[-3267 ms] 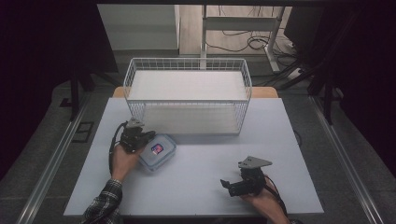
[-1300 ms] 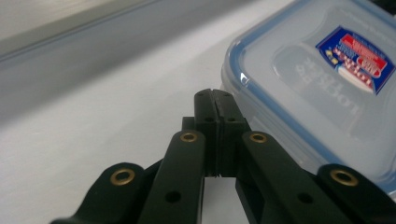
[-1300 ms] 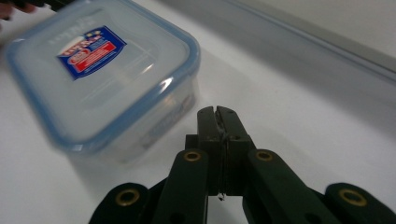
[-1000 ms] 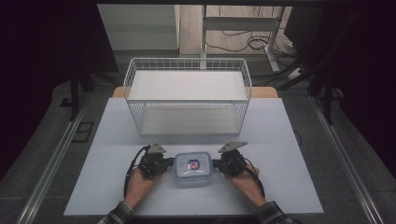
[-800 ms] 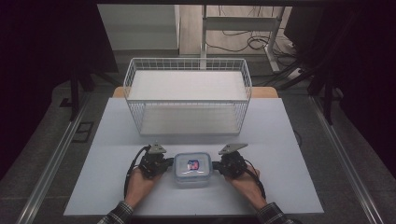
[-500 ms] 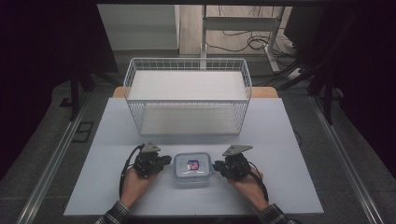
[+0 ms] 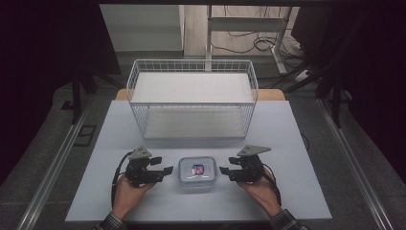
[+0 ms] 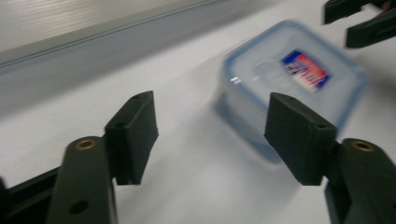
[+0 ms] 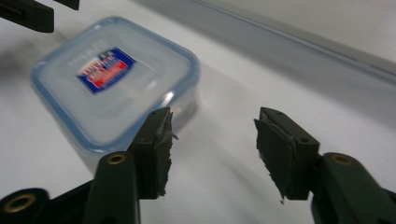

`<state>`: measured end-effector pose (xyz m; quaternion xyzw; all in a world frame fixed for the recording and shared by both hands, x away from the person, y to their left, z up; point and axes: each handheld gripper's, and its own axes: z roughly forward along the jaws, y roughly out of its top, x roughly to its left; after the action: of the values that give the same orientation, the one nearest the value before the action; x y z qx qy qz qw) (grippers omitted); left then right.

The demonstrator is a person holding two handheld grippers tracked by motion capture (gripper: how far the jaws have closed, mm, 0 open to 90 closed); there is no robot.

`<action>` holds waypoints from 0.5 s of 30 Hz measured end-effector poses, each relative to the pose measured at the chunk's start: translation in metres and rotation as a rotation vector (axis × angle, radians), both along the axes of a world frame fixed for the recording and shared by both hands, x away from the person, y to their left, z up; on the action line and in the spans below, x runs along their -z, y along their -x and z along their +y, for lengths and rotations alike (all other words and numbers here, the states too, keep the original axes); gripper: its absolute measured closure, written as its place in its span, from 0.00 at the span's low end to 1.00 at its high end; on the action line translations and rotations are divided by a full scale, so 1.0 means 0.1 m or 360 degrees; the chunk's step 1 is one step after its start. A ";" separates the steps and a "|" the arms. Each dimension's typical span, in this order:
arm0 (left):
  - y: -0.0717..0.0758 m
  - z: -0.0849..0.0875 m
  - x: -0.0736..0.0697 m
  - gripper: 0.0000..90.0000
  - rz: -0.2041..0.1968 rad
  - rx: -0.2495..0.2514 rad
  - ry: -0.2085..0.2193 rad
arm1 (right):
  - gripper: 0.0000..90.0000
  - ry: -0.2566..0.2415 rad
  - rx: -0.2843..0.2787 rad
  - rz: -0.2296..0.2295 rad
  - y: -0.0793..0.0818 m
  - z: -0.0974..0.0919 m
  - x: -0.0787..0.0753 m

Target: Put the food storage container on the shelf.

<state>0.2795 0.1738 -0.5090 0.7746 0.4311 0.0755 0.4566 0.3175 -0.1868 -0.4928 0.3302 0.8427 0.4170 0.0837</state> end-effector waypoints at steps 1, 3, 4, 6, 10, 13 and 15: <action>0.00 -0.03 -0.01 0.32 0.0015 0.0032 0.0039 | 0.43 -0.0012 -0.0013 -0.0001 0.00 0.02 -0.01; -0.01 -0.07 -0.01 0.29 0.0040 0.0053 0.0062 | 0.41 -0.0022 -0.0021 0.0005 0.00 0.04 -0.01; -0.02 -0.14 0.01 0.25 0.0061 0.0080 0.0066 | 0.36 -0.0055 -0.0052 0.0048 0.00 0.11 -0.02; -0.03 -0.20 0.02 0.23 0.0081 0.0114 0.0059 | 0.35 -0.0062 -0.0060 0.0064 -0.01 0.14 -0.01; -0.06 -0.35 0.09 0.15 0.0150 0.0180 0.0052 | 0.23 -0.0102 -0.0098 0.0192 -0.06 0.31 0.06; -0.10 -0.40 0.17 0.12 0.0238 0.0219 0.0104 | 0.19 -0.0087 -0.0118 0.0246 -0.07 0.35 0.13; -0.11 -0.42 0.21 0.12 0.0307 0.0277 0.0117 | 0.19 -0.0143 -0.0135 0.0351 -0.11 0.35 0.19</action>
<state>0.2908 0.1315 -0.5304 0.7956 0.4066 -0.0552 0.4458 0.3282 -0.1514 -0.5116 0.3416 0.8405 0.4185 -0.0420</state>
